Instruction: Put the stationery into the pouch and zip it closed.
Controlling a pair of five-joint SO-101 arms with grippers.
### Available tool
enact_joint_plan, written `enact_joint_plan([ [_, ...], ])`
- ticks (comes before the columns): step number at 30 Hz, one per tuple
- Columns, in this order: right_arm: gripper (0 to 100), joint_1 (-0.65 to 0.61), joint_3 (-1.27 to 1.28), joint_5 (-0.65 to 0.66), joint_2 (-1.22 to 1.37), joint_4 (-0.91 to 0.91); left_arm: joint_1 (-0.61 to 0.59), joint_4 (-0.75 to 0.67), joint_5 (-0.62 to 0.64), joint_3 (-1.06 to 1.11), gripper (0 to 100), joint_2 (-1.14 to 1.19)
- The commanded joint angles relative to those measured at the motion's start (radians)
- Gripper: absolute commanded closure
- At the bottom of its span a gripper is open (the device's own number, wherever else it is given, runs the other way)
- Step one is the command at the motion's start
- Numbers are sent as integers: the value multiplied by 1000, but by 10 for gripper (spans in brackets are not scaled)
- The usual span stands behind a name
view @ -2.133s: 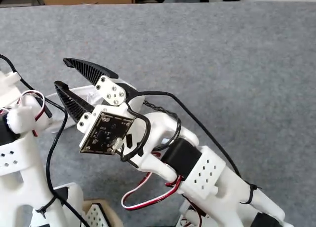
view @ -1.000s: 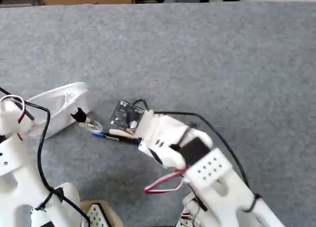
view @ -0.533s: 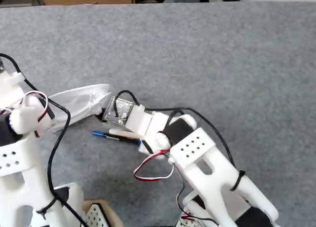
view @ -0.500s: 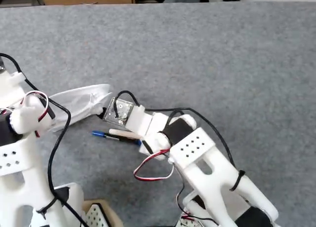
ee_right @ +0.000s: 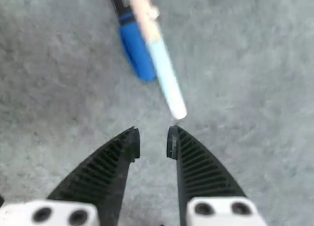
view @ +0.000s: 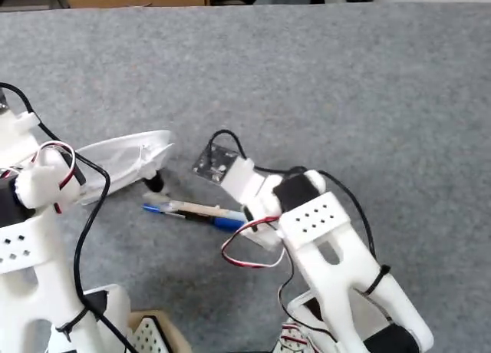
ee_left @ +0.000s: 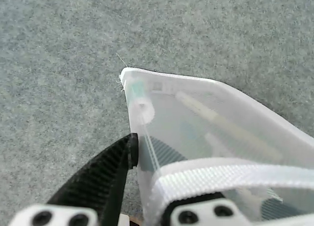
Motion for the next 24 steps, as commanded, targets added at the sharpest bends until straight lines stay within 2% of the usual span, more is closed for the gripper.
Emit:
enact_joint_plan([
  [1,888,21,54,23,5,-44,13,-2,-8,-10,971,-6],
  [8,887,23,128,25,12,-170,13,-2,-8,-12,971,-6],
  [12,887,25,104,48,111,-235,13,-2,-8,-13,971,-14],
  [19,887,31,-28,51,367,-233,13,-2,-8,-13,971,-14],
  [24,886,92,-96,51,381,-226,13,-2,-8,-12,971,-15],
])
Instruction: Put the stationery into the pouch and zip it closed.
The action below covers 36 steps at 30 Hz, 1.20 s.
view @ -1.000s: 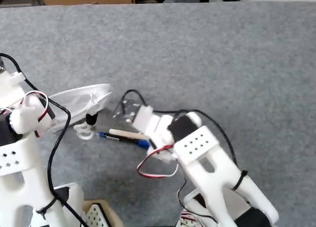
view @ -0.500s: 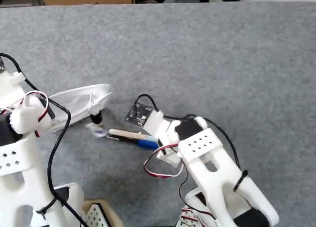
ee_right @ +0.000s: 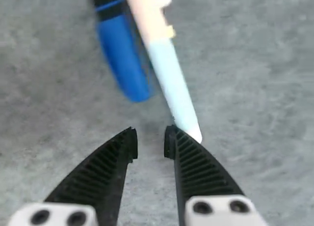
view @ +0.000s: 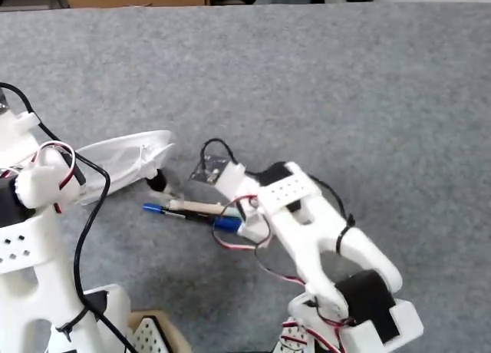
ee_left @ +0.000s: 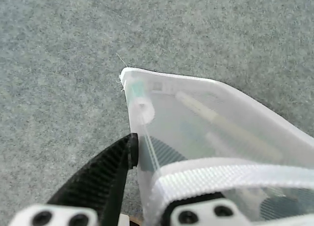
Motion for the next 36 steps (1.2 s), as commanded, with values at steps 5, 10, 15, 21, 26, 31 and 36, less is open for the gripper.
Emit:
enact_joint_plan([
  [5,885,43,-59,41,-113,64,13,-2,-8,-12,971,-15],
  [10,885,43,-62,101,-211,74,13,-2,-8,-13,971,-15],
  [15,808,51,-67,150,-117,6,13,-2,-8,-13,971,-15],
  [21,758,51,-174,195,91,-3,13,-2,-8,-13,971,-15],
  [26,758,44,-242,189,203,-3,13,-2,-8,-13,971,-15],
  [31,759,49,-240,189,219,-2,13,-2,-8,-13,971,-15],
  [36,760,49,-220,187,225,-2,12,-2,-8,-13,971,-15],
])
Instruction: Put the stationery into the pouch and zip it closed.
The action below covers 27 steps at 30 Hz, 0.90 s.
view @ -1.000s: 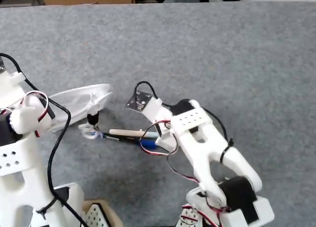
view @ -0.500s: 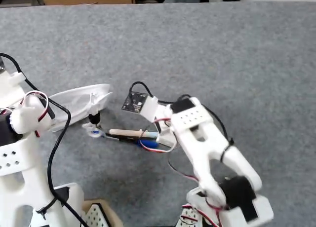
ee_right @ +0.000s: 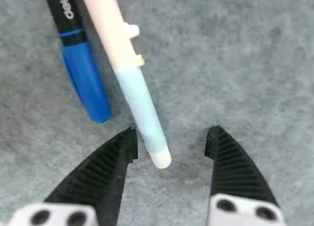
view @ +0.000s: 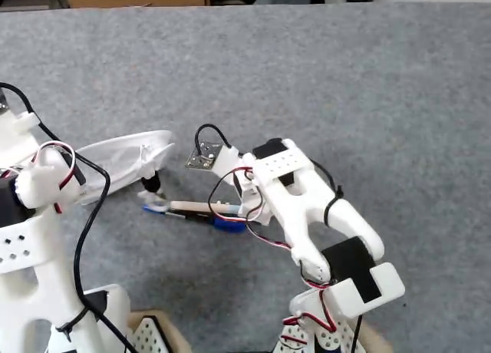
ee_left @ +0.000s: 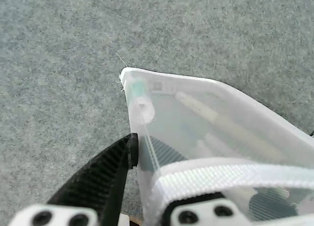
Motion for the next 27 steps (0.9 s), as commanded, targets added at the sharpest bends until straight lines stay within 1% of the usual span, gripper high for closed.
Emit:
enact_joint_plan([
  [1,766,14,-4,5,-2,-9,12,-2,-8,-13,971,-15],
  [6,898,14,45,5,-2,-21,12,-2,-8,-13,971,-15],
  [8,933,15,58,5,-2,-37,12,-2,-8,-13,971,-15],
  [12,949,17,67,5,-2,-46,12,-2,-8,-13,971,-15],
  [15,975,46,61,5,-2,-46,12,-2,-8,-13,971,-15],
  [16,988,63,59,5,-5,-46,12,-2,-8,-13,971,-15],
  [22,986,193,47,5,-19,-31,12,-2,-8,-13,971,-15],
  [24,986,233,47,6,-67,-14,12,-2,-8,-13,971,-15],
  [27,986,270,50,8,-220,28,12,-2,-8,-13,971,-15],
])
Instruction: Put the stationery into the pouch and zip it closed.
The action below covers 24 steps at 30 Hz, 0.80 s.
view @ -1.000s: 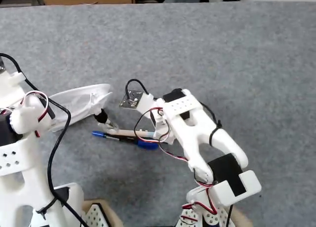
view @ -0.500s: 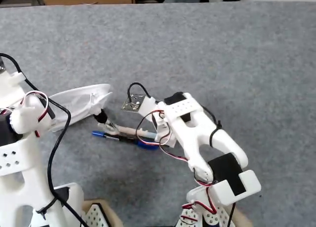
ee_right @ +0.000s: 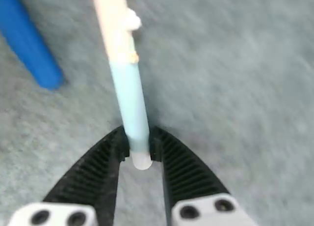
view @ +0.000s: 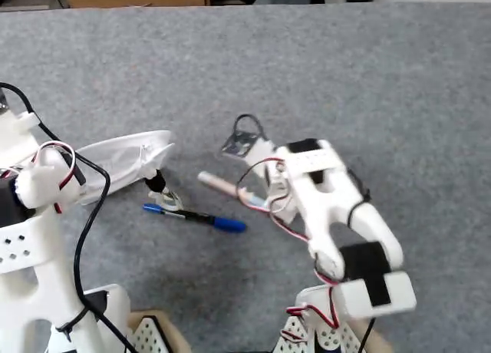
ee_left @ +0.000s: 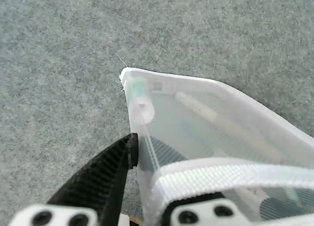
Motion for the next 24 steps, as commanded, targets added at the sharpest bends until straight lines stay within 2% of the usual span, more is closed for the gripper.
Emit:
enact_joint_plan([
  [1,986,55,-15,8,-216,46,12,-2,-8,-13,971,-15],
  [9,986,52,-19,-28,-823,133,12,-2,-8,-13,971,-15],
  [12,986,2,-19,-77,-1024,132,12,-2,-8,-13,971,-15],
  [15,986,-91,-22,-35,-1190,147,12,-2,-8,-13,971,-15],
  [20,986,-204,-111,49,-1264,245,12,-2,-8,-13,971,-15],
  [22,986,-192,-122,41,-1260,247,12,-2,-8,-13,971,-15],
  [24,986,-127,-97,12,-1228,255,12,-2,-8,-13,971,-15],
])
